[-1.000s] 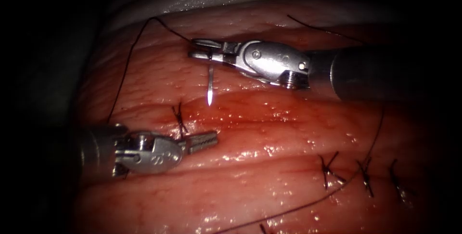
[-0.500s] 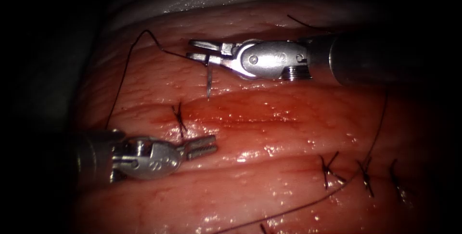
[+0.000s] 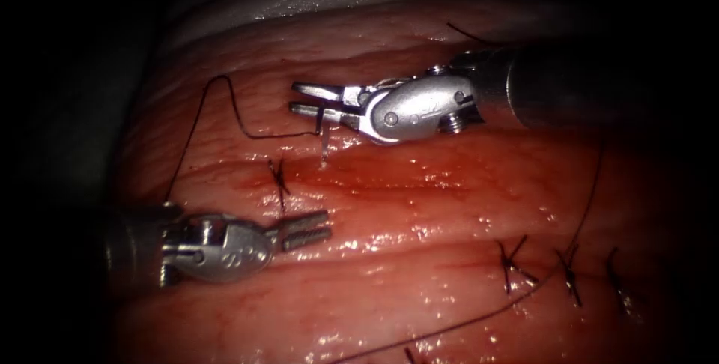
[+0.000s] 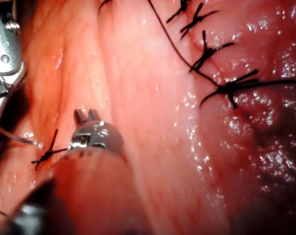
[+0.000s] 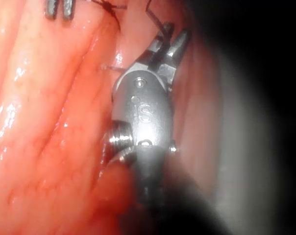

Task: Wound Closure
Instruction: Puncture the top side of the incision with the needle in the right needle driver.

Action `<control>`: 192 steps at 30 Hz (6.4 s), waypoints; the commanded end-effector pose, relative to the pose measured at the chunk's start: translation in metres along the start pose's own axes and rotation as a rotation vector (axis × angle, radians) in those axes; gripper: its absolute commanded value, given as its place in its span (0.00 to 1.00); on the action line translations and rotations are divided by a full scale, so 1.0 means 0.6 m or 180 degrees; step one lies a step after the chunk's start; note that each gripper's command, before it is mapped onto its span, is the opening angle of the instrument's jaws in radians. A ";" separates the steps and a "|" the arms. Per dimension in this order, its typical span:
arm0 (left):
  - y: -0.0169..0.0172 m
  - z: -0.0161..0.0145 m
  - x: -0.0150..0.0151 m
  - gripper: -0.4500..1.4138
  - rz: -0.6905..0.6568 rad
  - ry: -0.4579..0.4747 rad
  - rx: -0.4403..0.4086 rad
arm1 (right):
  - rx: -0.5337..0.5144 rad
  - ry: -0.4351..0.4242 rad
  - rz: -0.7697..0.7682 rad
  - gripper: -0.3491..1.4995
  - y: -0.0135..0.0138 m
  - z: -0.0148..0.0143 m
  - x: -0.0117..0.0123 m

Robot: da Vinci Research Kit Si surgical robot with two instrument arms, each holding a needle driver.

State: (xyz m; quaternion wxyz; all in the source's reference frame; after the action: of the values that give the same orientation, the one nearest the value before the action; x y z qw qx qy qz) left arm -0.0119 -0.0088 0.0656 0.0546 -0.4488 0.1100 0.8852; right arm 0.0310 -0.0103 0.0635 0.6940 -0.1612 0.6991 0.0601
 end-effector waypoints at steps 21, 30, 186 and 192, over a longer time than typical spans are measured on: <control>-0.0017 -0.0020 -0.0021 0.16 -0.0028 0.0043 0.0026 | 0.0158 0.0074 -0.0407 0.00 -0.0138 -0.0038 -0.0024; -0.0018 -0.0017 -0.0028 0.15 -0.0027 0.0031 0.0033 | 0.0297 -0.0117 -0.0033 0.00 -0.0198 -0.0064 -0.0070; 0.0056 0.0051 -0.0069 0.20 -0.0200 -0.0174 -0.0206 | 0.0674 -0.0589 0.4706 0.16 -0.0088 -0.0033 -0.0019; 0.0056 0.0048 -0.0070 0.20 -0.0199 -0.0172 -0.0208 | 0.0089 -0.0661 0.4195 0.54 -0.0034 -0.0028 -0.0036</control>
State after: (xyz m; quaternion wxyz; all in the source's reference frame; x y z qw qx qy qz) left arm -0.0118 -0.0113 0.0706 0.0710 -0.4286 0.0654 0.8983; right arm 0.0292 -0.0124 0.0652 0.5817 0.3023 0.5821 0.4811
